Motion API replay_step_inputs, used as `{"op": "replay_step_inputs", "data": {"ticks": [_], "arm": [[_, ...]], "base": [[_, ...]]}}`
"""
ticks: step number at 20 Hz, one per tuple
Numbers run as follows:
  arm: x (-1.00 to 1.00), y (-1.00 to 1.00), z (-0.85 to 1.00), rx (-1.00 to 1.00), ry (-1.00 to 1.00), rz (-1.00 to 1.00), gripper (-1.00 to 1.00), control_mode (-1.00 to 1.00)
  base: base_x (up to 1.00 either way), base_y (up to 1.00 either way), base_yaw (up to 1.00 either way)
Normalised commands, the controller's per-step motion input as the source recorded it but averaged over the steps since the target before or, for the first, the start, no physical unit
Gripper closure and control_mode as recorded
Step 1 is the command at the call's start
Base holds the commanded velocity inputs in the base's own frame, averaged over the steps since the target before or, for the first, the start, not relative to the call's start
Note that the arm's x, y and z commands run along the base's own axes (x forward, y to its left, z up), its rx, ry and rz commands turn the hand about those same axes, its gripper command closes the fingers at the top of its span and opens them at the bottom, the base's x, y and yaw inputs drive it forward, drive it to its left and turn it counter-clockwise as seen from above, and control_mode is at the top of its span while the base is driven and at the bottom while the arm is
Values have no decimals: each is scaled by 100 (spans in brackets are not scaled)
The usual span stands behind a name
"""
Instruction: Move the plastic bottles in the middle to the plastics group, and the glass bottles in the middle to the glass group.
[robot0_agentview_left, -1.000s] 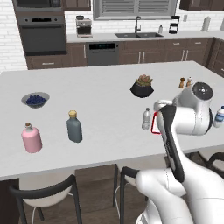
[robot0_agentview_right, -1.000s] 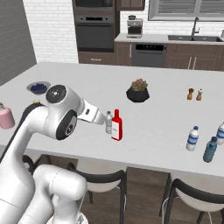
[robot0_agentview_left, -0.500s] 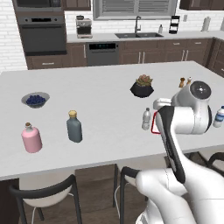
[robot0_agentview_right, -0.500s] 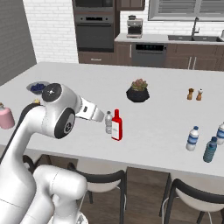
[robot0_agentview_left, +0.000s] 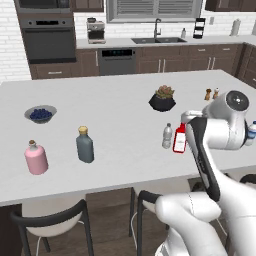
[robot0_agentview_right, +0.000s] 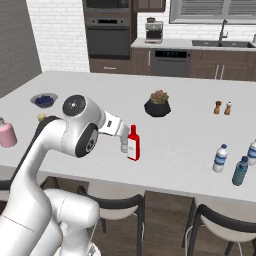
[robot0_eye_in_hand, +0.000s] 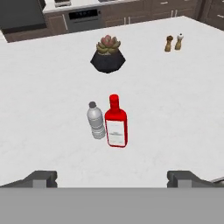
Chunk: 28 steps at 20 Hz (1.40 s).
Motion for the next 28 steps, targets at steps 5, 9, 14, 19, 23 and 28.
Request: {"op": "replay_step_inputs", "data": {"ticks": [5, 9, 14, 19, 23, 28], "arm": [[9, 0, -8, -1, 0, 10, -100, -100], [17, 0, -9, -4, 5, 8, -100, -100], [16, 0, -8, -2, 4, 5, -100, -100], [15, -10, -7, 0, 4, 3, -100, -100], [12, -25, -10, 0, 2, 2, -100, -100], [26, -9, -27, 0, 2, 4, -100, -100]], "base": [[0, 0, 0], [0, 0, 0], [0, 0, 0], [0, 0, 0], [0, 0, 0], [0, 0, 0]]}}
